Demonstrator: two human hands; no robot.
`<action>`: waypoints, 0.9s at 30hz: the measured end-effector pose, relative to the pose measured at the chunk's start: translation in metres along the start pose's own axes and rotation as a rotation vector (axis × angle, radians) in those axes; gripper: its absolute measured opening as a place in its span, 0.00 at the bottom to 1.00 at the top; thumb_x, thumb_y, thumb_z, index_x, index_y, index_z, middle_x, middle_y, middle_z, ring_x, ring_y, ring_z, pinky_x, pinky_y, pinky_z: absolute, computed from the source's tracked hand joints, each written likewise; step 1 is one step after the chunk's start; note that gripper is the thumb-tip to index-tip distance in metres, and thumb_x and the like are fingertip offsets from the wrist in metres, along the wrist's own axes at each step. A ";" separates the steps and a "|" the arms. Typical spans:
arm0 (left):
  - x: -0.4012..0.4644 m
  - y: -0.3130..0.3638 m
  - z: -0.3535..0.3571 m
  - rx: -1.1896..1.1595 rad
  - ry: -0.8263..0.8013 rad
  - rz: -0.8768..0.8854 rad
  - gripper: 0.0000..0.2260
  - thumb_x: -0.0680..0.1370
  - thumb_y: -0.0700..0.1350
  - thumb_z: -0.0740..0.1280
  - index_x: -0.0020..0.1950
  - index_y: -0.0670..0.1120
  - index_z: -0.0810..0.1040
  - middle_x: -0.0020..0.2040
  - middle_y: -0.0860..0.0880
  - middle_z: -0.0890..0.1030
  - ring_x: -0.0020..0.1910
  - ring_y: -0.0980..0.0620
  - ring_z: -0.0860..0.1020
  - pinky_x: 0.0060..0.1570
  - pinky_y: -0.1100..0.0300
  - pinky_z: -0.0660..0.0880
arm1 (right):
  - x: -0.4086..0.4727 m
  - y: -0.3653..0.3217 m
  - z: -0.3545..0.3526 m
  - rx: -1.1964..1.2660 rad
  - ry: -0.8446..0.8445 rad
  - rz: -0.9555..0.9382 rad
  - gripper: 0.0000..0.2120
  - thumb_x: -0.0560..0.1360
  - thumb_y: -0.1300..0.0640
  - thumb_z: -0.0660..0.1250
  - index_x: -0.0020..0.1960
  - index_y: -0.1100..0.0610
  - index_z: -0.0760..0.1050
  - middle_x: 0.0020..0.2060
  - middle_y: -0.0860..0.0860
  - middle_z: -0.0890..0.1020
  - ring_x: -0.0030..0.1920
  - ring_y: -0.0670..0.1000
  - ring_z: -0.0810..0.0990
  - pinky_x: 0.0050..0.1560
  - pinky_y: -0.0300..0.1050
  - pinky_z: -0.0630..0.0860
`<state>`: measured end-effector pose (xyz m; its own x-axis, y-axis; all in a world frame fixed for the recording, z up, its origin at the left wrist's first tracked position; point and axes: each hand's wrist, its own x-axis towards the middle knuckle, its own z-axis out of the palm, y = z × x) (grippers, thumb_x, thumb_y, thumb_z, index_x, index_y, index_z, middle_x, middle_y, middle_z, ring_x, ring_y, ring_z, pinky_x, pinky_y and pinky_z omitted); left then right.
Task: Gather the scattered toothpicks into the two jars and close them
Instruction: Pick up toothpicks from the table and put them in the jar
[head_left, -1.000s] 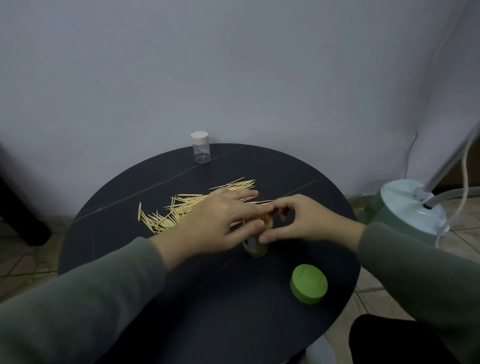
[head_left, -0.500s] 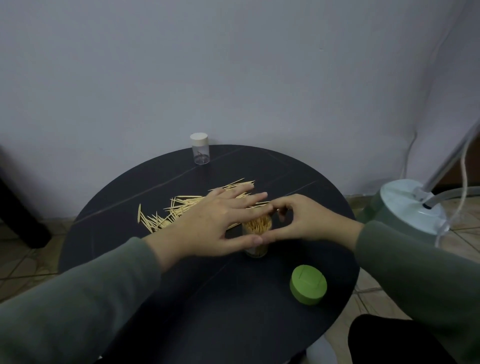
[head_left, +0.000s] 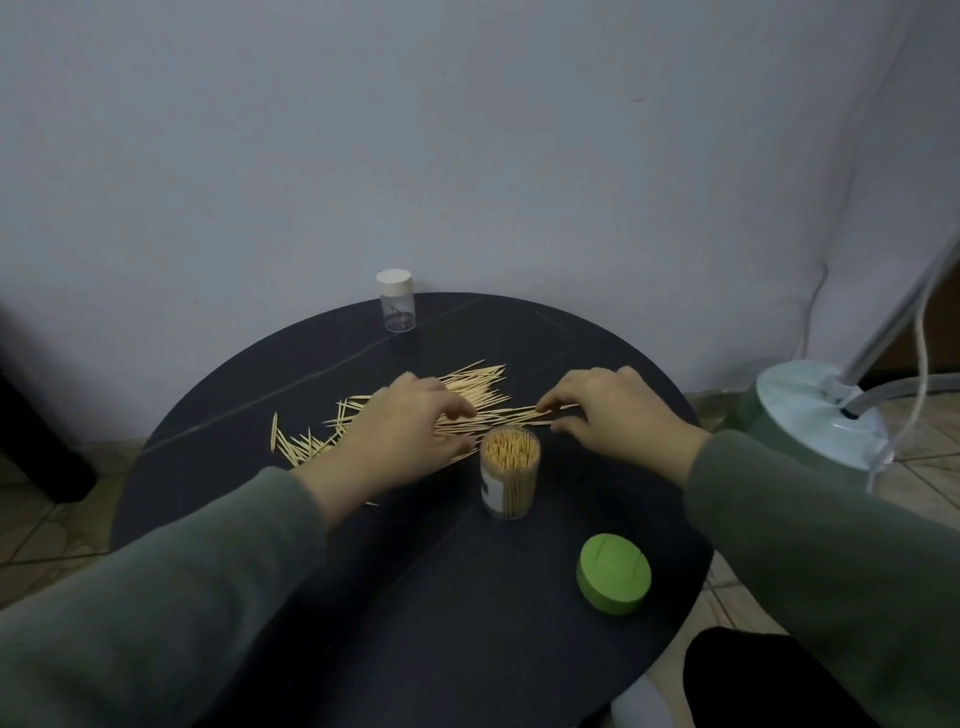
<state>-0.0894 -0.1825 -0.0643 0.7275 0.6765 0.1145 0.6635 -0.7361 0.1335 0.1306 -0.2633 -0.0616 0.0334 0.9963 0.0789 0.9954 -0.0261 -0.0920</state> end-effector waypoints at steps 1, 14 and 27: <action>0.001 -0.002 0.001 0.037 -0.060 -0.004 0.19 0.77 0.59 0.65 0.66 0.59 0.74 0.65 0.56 0.74 0.63 0.55 0.68 0.61 0.56 0.69 | 0.003 0.001 0.004 -0.004 0.012 0.018 0.16 0.78 0.51 0.65 0.65 0.44 0.74 0.62 0.44 0.76 0.63 0.48 0.72 0.68 0.53 0.64; 0.014 0.000 0.014 0.116 -0.072 -0.011 0.12 0.79 0.56 0.64 0.60 0.56 0.80 0.57 0.54 0.79 0.58 0.52 0.74 0.54 0.54 0.77 | 0.029 -0.002 0.018 -0.089 -0.049 -0.014 0.17 0.80 0.50 0.62 0.68 0.45 0.72 0.64 0.46 0.75 0.65 0.50 0.72 0.66 0.54 0.62; 0.019 0.014 0.016 0.088 -0.036 -0.053 0.11 0.79 0.54 0.64 0.58 0.51 0.79 0.55 0.52 0.79 0.54 0.53 0.76 0.52 0.55 0.78 | 0.024 -0.007 0.016 -0.256 -0.006 -0.066 0.12 0.80 0.49 0.60 0.62 0.48 0.75 0.57 0.47 0.79 0.59 0.50 0.74 0.65 0.54 0.62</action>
<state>-0.0634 -0.1809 -0.0762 0.6960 0.7142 0.0738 0.7126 -0.6997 0.0512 0.1226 -0.2378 -0.0752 -0.0324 0.9970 0.0705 0.9857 0.0202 0.1676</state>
